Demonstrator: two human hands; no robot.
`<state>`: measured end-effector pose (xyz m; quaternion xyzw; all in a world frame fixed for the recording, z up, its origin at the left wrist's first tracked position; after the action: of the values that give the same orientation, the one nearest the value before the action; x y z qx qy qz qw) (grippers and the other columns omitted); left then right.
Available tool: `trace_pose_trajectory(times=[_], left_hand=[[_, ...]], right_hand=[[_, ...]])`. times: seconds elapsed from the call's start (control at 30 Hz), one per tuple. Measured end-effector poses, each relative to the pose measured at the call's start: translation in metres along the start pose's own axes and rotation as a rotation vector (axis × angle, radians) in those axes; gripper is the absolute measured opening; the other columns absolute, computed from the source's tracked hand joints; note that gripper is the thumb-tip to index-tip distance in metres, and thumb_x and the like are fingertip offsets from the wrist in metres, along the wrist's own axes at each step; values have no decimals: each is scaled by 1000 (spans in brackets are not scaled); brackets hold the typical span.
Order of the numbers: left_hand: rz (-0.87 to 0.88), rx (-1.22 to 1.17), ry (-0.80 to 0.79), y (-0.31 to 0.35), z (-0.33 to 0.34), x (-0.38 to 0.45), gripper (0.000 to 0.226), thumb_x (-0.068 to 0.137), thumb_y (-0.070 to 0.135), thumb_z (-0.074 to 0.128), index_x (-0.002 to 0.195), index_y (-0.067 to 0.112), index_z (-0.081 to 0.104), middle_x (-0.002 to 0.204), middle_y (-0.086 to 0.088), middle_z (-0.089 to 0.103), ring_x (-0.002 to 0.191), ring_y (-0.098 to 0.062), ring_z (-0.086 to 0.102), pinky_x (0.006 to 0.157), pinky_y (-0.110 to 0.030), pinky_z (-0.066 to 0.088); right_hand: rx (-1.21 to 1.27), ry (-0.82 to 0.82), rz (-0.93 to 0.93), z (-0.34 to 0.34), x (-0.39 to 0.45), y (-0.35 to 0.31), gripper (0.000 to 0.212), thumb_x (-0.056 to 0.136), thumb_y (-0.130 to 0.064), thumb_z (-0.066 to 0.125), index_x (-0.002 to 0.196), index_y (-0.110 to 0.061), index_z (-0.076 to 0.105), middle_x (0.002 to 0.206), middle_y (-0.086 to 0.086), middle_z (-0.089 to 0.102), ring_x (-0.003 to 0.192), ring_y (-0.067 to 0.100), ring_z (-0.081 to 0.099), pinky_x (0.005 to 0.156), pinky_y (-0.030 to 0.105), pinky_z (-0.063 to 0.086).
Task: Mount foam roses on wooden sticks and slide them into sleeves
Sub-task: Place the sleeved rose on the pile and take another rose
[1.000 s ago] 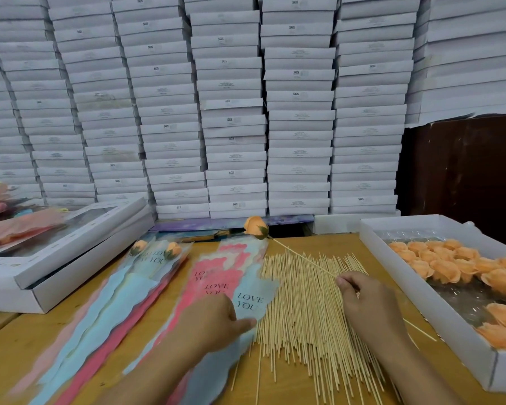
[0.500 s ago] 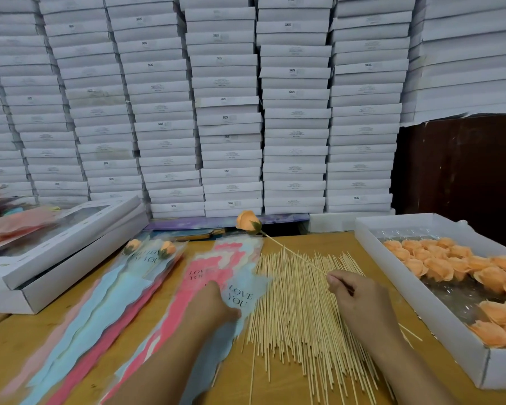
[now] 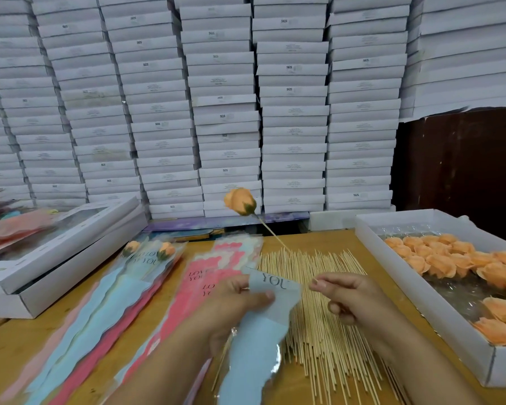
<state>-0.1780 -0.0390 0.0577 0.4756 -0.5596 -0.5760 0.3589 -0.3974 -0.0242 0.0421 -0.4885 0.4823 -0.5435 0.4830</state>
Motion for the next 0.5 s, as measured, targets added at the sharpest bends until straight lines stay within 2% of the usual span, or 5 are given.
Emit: trace_pose_trajectory(times=[0.17, 0.27, 0.37, 0.43, 0.5], left_hand=[[5, -15, -137, -3, 25, -12, 18, 84, 9, 76, 102, 13, 80, 108, -14, 76, 96, -31, 74, 78, -36, 61], [63, -41, -77, -2, 23, -13, 22, 85, 1, 73, 98, 17, 81, 105, -14, 77, 89, -30, 76, 70, -34, 60], [124, -110, -5, 4, 17, -12, 34, 86, -8, 68, 105, 18, 79, 104, -14, 77, 85, -31, 76, 66, -35, 61], [162, -137, 14, 9, 16, -12, 46, 86, -10, 67, 103, 31, 79, 105, -12, 77, 88, -32, 76, 71, -39, 63], [184, -167, 11, 12, 16, -12, 60, 85, -11, 67, 84, 48, 78, 105, -8, 78, 90, -32, 76, 77, -42, 63]], right_hand=[[246, -69, 111, 0, 4, 6, 43, 68, -20, 80, 108, -7, 72, 107, 12, 76, 51, 6, 55, 38, 15, 40], [301, -73, 120, -3, 7, 10, 42, 70, -18, 79, 110, -6, 72, 110, 9, 75, 52, 7, 54, 38, 16, 40], [454, -94, 168, -3, 8, 11, 43, 72, -11, 76, 113, -2, 69, 108, 18, 74, 48, 6, 49, 34, 15, 38], [524, -137, 214, 1, 6, 10, 45, 74, -8, 72, 118, -1, 62, 110, 24, 72, 44, 6, 47, 32, 14, 37], [554, -177, 250, 5, 3, 8, 46, 76, -6, 69, 120, 0, 58, 112, 30, 69, 42, 5, 47, 31, 13, 37]])
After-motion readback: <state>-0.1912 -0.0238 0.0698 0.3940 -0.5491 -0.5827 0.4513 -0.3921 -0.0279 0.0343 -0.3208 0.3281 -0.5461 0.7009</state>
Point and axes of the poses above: each hand's wrist, its own x-axis towards the middle knuckle, its own z-axis out of the palm, y = z × x, the point moved 7 cm from there along x, towards the middle knuckle
